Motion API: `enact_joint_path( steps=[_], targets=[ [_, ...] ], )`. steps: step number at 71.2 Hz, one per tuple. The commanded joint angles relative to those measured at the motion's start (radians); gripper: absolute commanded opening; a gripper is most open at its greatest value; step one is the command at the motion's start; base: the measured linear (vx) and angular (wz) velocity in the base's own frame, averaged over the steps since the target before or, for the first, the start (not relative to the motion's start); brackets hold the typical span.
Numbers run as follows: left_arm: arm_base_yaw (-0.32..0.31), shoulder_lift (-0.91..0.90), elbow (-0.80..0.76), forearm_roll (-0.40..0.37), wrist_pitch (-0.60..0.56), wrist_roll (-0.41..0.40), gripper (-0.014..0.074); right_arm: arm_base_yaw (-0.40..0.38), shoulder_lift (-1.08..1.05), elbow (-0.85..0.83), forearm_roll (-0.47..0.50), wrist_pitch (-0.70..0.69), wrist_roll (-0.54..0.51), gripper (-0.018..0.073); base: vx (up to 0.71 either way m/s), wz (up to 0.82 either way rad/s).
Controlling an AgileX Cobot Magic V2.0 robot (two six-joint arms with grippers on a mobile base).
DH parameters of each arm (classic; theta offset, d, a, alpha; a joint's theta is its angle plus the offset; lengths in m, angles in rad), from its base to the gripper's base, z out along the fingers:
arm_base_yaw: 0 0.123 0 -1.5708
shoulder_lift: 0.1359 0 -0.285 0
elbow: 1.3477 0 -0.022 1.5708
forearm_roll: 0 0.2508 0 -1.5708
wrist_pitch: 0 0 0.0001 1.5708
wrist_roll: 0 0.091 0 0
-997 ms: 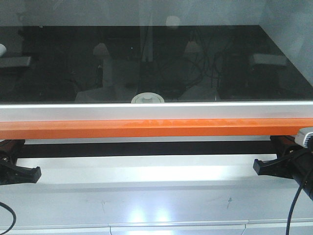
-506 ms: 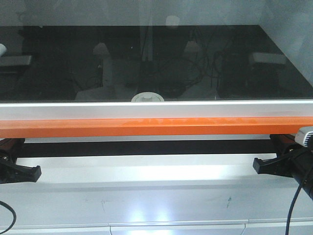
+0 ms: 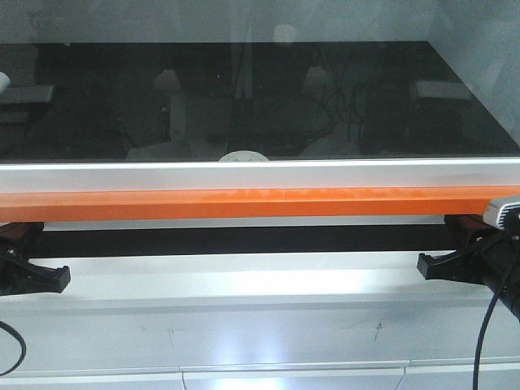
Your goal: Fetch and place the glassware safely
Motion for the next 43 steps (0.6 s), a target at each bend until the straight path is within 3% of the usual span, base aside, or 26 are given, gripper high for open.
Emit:
enact_joint_path(
  steps=[1,23,43],
  targets=[
    [0.000,-0.027,-0.129,-0.019,-0.370,-0.001,-0.0007,-0.004,-0.045,-0.139,-0.011,-0.367,-0.010,-0.0001,-0.02,0.00],
    [0.000,-0.042,-0.129,0.031,-0.392,-0.041,-0.0007,-0.004,-0.137,-0.147,-0.011,-0.319,-0.013,-0.0001,-0.01,0.01],
    [0.000,-0.140,-0.133,0.030,-0.334,-0.054,-0.0007,-0.004,-0.199,-0.147,-0.011,-0.289,-0.013,-0.0001,0.00,0.00]
  ],
)
